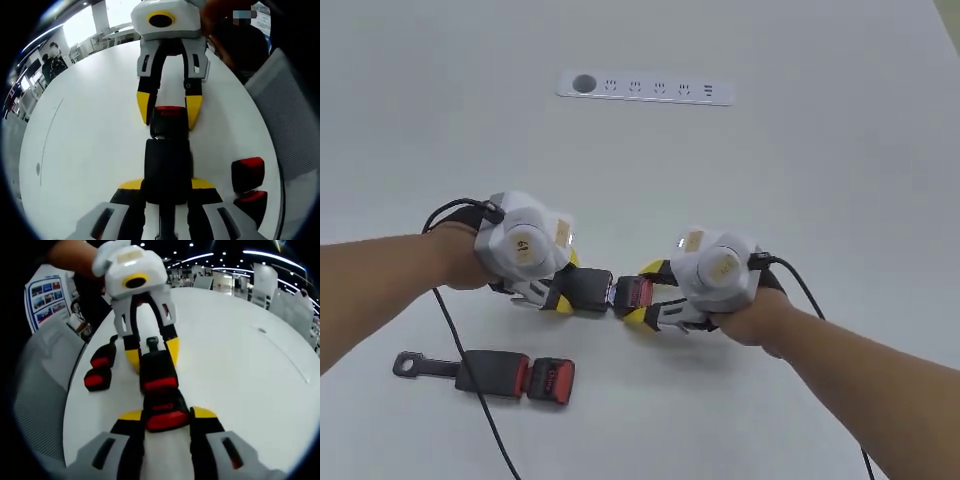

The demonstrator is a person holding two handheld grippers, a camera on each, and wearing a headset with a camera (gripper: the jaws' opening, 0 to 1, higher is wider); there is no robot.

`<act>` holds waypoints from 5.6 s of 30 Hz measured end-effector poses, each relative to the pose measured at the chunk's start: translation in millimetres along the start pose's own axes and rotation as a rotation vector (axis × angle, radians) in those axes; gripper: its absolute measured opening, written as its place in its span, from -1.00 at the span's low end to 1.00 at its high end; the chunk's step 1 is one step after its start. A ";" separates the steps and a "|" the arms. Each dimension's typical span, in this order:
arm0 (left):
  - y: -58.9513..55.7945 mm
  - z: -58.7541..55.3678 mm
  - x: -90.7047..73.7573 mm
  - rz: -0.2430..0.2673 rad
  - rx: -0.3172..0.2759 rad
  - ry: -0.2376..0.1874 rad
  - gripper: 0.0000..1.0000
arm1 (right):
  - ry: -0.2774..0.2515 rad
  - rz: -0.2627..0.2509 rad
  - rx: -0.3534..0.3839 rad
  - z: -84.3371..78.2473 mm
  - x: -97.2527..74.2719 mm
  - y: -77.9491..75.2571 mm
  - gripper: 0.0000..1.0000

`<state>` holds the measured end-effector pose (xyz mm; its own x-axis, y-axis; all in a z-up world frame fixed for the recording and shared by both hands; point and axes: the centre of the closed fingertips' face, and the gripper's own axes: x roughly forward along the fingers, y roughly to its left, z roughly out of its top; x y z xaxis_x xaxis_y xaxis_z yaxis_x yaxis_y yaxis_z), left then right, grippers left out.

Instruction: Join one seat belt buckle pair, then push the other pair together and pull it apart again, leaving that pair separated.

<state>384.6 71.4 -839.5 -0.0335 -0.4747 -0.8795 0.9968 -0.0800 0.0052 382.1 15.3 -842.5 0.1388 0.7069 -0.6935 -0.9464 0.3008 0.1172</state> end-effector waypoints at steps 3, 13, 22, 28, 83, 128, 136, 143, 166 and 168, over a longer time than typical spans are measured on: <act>0.0 0.1 -0.2 0.000 -0.001 0.000 -0.34 | 0.001 -0.004 0.000 0.1 0.3 -0.3 -0.31; -0.7 0.4 -0.9 0.003 -0.005 0.001 -0.33 | 0.006 -0.008 -0.008 0.1 0.3 0.2 -0.30; -0.9 0.1 -1.4 0.004 -0.013 -0.006 -0.33 | 0.002 -0.011 -0.017 -0.3 0.1 1.2 -0.30; -1.5 0.3 -1.5 0.005 -0.007 0.000 -0.33 | 0.008 -0.012 -0.029 -2.6 -2.2 0.4 -0.29; 0.0 -1.5 -0.7 0.005 -0.025 -0.010 -0.32 | 0.012 -0.078 0.013 -88.6 -94.0 -18.6 -0.28; 24.7 1.9 -64.0 0.401 -0.559 -0.275 0.72 | -0.212 -0.472 0.325 -73.2 -140.0 -44.9 0.76; 4.1 -8.6 -105.7 0.503 -0.688 -0.412 0.91 | -0.241 -0.501 0.290 -56.7 -144.5 -18.7 0.88; -25.3 -7.1 -130.3 0.531 -0.615 -0.441 1.00 | -0.242 -0.509 0.234 -46.2 -151.4 7.8 0.97; -92.7 -34.3 -149.0 0.559 -0.589 -0.475 1.00 | -0.232 -0.507 0.175 -53.8 -159.4 77.1 1.00; -94.6 -36.0 -148.7 0.557 -0.597 -0.477 1.00 | -0.227 -0.508 0.174 -53.9 -159.9 80.3 1.00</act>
<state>298.0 181.0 -726.4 0.5643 -0.6281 -0.5357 0.7463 0.6656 0.0057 268.2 -108.1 -760.5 0.6403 0.5603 -0.5255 -0.6854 0.7255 -0.0616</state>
